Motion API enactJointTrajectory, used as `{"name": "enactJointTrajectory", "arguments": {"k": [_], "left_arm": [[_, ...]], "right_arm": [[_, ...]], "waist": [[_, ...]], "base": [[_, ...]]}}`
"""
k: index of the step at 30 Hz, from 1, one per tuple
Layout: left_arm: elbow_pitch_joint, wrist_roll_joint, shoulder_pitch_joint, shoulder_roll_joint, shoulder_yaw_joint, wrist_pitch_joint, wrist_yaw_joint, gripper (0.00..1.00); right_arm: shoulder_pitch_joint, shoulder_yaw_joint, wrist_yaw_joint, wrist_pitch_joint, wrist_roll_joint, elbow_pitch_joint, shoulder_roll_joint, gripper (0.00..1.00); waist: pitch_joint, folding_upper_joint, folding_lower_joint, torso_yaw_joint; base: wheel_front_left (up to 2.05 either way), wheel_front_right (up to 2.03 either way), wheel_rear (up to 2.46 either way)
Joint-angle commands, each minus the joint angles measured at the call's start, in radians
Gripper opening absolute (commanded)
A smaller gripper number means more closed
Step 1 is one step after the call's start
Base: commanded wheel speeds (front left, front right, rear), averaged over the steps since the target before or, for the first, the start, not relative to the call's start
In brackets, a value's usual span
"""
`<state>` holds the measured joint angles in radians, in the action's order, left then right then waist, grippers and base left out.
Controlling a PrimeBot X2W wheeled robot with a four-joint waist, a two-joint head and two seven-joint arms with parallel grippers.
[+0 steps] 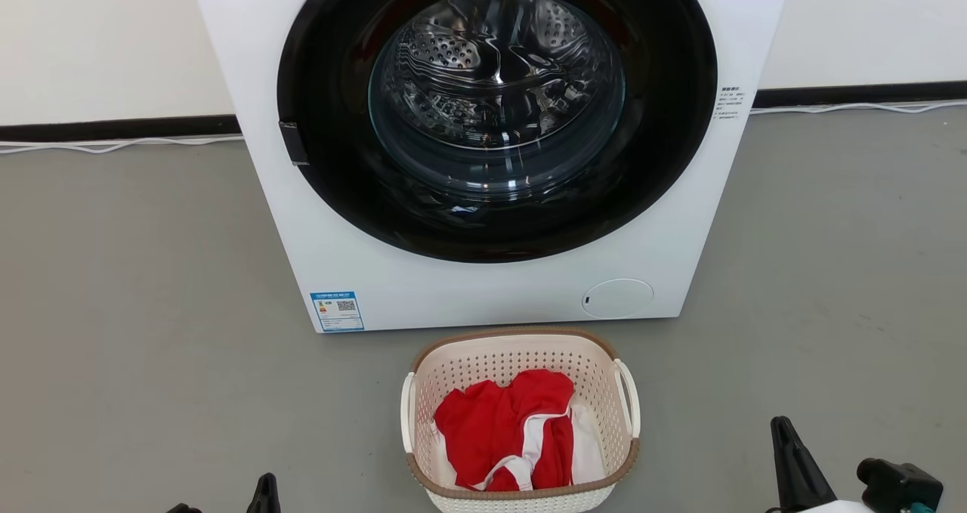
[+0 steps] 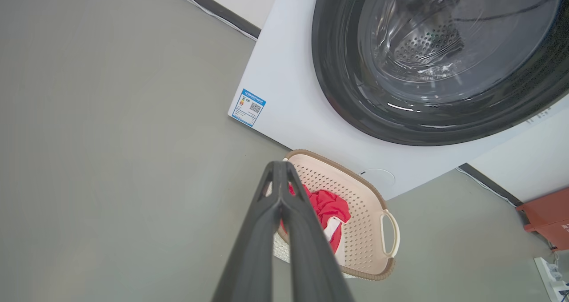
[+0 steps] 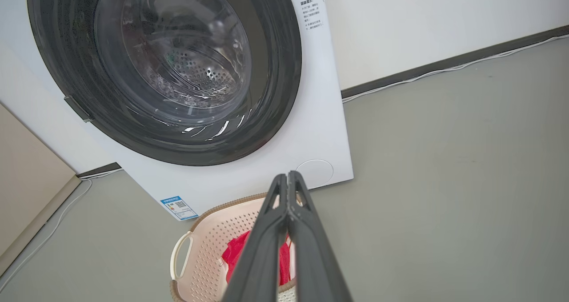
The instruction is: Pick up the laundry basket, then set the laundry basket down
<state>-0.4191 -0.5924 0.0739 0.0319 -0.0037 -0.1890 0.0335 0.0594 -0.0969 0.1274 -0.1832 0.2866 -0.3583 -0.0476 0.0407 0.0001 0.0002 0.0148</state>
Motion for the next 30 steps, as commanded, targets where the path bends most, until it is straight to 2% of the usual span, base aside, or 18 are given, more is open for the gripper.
{"name": "enactJointTrajectory", "arguments": {"k": [1,30], "left_arm": [[0.031,-0.029,-0.047,0.007,0.012,0.007,-0.010,0.00],[0.072,-0.314,-0.086,0.010,0.043,0.092,-0.055,0.00]], "right_arm": [[-0.044,-0.001,0.001,0.009,0.035,0.033,-0.006,0.00],[-0.079,-0.005,0.001,0.092,0.407,0.056,-0.005,0.00]], "waist": [[-0.001,-0.0001,-0.0002,0.000],[-0.013,-0.0001,-0.0002,-0.004]], "base": [[0.00,0.00,0.00],[0.00,0.00,0.00]]}}
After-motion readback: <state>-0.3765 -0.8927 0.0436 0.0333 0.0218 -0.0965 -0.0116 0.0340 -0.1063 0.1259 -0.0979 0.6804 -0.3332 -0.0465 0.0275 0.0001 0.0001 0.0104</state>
